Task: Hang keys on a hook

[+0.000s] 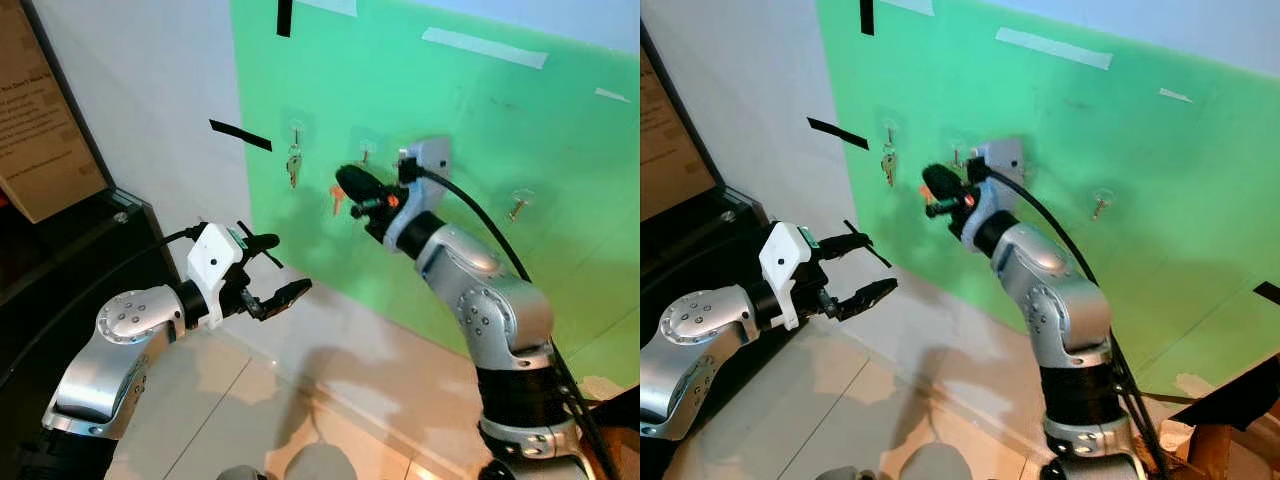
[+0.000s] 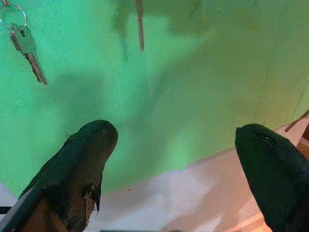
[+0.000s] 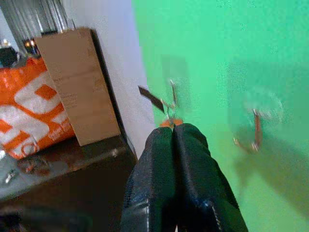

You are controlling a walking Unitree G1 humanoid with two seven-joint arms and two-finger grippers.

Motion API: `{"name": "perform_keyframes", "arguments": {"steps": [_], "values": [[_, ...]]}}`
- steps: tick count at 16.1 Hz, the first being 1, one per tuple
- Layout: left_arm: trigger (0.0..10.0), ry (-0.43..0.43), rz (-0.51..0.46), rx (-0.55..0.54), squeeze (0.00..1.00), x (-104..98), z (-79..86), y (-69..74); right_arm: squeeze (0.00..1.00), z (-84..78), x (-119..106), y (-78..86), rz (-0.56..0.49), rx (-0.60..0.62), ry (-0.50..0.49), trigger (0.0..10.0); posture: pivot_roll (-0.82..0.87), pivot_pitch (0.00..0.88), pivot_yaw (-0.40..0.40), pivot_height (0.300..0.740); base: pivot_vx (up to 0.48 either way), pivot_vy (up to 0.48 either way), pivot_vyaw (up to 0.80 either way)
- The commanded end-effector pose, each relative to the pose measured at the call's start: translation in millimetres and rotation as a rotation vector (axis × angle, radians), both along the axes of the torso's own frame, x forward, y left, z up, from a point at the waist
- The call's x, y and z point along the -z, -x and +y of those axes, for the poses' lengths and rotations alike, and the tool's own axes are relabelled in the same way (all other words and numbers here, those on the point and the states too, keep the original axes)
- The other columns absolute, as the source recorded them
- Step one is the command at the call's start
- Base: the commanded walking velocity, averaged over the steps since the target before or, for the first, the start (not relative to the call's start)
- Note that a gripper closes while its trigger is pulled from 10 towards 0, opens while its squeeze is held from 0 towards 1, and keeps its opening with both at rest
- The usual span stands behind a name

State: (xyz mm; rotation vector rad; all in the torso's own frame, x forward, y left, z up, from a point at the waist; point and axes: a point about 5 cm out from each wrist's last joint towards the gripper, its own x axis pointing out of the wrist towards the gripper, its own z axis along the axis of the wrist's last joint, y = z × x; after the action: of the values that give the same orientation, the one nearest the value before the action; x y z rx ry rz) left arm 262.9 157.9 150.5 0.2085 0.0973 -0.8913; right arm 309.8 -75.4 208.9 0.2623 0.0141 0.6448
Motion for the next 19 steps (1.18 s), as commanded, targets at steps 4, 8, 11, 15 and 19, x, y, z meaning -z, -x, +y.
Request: {"name": "perform_keyframes", "arguments": {"steps": [4,8,11,15,19], "values": [[10.0,-0.008,-0.008,0.014,0.00,-1.9,-2.3,0.0,0.00,-1.1,-6.4,-8.6,-0.003,0.080,-0.034,10.0,0.05,0.000,-0.038,0.740,0.000,0.000,0.00],[10.0,-0.002,-0.023,0.004,0.00,-3.5,-1.0,0.4,0.00,-15.6,-0.7,-18.4,0.039,0.211,-0.015,10.0,0.06,0.000,-0.041,0.740,0.000,0.000,0.00],[10.0,0.006,-0.033,0.000,0.00,-5.9,0.4,-0.2,0.00,-23.7,2.3,-21.2,0.056,0.262,0.003,10.0,0.06,0.000,-0.040,0.740,0.000,0.000,0.00],[10.0,0.007,-0.031,0.004,0.00,-5.9,0.0,0.2,0.00,-30.2,16.8,-23.3,0.129,0.315,0.046,10.0,0.06,0.000,-0.040,0.740,0.000,0.000,0.00],[10.0,0.003,-0.027,0.002,0.00,-6.1,0.9,0.0,0.00,-31.2,44.2,-20.1,0.236,0.361,0.132,10.0,0.06,0.000,-0.037,0.740,0.000,0.000,0.00]]}}
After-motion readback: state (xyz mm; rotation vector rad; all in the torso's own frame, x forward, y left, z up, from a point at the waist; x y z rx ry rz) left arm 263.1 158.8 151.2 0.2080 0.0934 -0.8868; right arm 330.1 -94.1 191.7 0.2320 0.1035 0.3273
